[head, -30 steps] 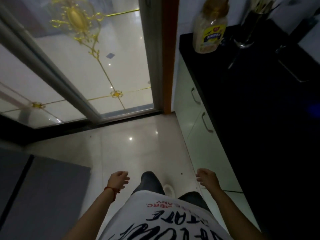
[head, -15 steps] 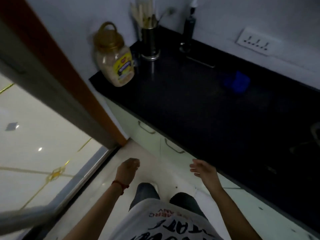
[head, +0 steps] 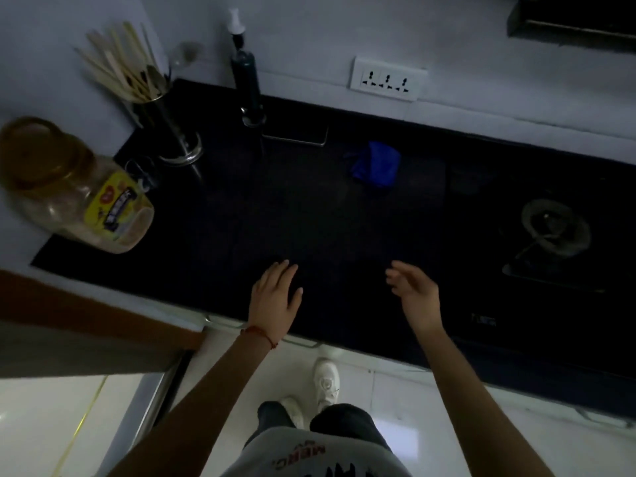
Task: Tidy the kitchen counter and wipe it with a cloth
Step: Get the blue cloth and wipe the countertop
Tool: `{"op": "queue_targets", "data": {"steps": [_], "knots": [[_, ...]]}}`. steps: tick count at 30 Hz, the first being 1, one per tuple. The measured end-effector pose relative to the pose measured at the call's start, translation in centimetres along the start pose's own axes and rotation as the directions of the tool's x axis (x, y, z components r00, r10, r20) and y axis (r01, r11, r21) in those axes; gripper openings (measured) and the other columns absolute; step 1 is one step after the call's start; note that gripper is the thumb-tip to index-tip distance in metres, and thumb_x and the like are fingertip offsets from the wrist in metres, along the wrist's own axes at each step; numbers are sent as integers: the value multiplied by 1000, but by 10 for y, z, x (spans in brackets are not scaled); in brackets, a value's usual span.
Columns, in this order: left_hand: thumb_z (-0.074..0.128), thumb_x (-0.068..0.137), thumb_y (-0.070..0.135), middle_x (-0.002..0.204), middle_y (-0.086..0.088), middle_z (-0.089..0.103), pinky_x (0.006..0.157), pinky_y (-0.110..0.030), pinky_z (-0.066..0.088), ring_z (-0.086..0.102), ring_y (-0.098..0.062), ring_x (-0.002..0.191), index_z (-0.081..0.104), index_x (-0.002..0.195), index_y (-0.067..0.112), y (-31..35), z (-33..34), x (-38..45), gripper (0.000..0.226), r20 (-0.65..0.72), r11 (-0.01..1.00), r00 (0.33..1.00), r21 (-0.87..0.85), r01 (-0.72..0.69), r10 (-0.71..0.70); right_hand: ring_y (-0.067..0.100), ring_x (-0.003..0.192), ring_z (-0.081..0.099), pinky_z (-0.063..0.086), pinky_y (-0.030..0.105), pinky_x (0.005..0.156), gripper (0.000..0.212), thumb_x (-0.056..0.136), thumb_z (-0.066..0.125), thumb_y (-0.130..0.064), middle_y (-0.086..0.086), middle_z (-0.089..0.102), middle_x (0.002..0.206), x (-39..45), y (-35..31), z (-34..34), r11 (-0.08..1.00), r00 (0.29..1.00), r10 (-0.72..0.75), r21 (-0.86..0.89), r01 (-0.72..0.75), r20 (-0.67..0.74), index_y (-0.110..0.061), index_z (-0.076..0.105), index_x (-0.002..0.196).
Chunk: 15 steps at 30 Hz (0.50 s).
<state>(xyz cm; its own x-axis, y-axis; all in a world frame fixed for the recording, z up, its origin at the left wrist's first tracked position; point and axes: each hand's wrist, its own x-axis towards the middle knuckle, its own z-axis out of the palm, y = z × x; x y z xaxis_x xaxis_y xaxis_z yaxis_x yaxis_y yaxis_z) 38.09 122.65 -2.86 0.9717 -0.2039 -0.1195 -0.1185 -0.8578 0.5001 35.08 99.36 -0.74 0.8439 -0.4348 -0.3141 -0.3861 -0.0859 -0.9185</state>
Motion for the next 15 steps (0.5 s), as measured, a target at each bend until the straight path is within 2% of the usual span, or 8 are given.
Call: {"op": "queue_targets", "data": {"steps": [3,6,8,10,12,15], "knots": [[30,83,42,138,-13,52,101,-51,41,47,-33,129,53,127,11,-1,13,24,59,105,985,994,169,-13,-5,19,99,60,48,38,96,26,92,52,-14,13,66,112,54,-23,3,997,997,-33,-75,28,-65,-10,61,116],[34,84,41,133,-11,56,96,-51,44,54,-31,123,55,124,14,-8,24,35,52,131,961,991,276,-26,-11,18,100,57,45,27,89,31,93,49,-19,12,62,120,106,-45,10,988,992,-39,-156,20,-122,-11,56,123],[30,89,42,136,-9,54,100,-49,41,49,-28,127,50,128,17,-13,28,34,50,131,954,991,298,-35,-5,18,104,56,41,23,85,35,94,49,-22,10,60,124,136,-55,17,982,991,-32,-190,7,-128,-12,52,127],[16,94,45,139,-8,51,103,-47,39,41,-25,131,44,131,19,-18,33,37,53,123,947,992,319,-30,-9,17,106,54,40,22,84,40,94,48,-23,10,57,128,167,-61,26,974,992,-31,-225,3,-122,-12,47,132],[7,93,48,140,-7,50,105,-46,37,34,-22,132,42,132,21,-21,36,39,58,119,945,993,325,-25,-15,23,117,53,40,25,90,46,93,50,-23,13,52,133,197,-65,36,961,990,-60,-277,23,-126,-14,39,137],[8,93,51,141,-6,48,109,-43,31,32,-21,133,41,133,22,-23,38,41,59,106,953,994,302,-24,-8,29,126,46,40,35,101,54,91,52,-26,14,43,141,230,-70,48,928,987,-109,-368,60,-114,-15,33,141]]}}
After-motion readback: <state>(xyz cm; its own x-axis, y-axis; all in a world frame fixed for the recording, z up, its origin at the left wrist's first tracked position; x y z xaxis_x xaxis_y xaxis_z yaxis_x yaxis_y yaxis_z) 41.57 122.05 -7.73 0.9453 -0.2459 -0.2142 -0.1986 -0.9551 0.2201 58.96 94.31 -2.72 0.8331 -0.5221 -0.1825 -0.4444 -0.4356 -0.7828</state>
